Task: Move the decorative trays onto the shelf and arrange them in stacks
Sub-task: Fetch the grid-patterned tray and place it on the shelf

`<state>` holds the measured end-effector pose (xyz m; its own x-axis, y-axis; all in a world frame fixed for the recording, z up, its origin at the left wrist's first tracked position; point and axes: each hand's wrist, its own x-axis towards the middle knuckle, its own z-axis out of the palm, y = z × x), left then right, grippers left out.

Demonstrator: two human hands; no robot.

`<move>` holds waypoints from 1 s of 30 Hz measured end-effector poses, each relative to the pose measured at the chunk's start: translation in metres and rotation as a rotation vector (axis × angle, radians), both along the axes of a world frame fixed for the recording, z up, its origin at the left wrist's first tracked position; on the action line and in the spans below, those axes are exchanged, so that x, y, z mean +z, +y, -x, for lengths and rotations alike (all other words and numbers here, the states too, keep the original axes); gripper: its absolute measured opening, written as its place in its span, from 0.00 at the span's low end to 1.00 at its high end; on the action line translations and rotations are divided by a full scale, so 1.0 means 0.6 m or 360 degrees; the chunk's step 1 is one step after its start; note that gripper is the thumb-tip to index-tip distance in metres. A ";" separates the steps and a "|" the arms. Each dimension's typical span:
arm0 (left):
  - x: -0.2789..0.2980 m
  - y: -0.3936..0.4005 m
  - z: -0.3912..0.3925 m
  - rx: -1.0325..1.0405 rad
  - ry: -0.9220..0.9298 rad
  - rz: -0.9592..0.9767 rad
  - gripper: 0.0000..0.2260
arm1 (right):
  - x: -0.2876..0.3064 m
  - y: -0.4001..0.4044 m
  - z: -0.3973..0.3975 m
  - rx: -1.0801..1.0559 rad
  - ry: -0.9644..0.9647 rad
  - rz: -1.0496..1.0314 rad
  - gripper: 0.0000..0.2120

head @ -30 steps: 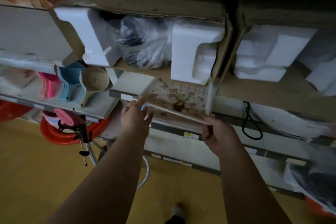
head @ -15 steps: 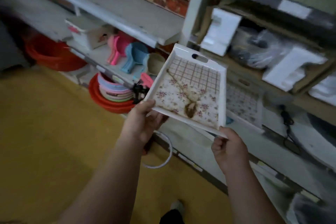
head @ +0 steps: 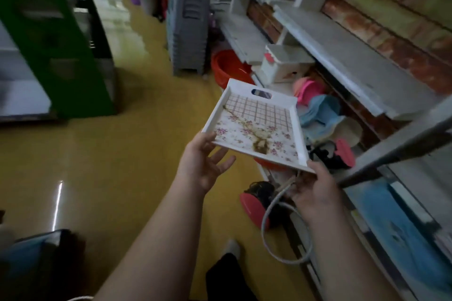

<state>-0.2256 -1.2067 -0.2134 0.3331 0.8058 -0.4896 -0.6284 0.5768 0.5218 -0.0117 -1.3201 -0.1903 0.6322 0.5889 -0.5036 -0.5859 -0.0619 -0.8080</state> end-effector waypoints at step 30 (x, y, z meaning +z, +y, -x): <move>0.053 0.523 0.083 0.1112 0.0356 0.0474 0.12 | -0.034 0.829 0.082 0.1135 0.0455 0.0162 0.22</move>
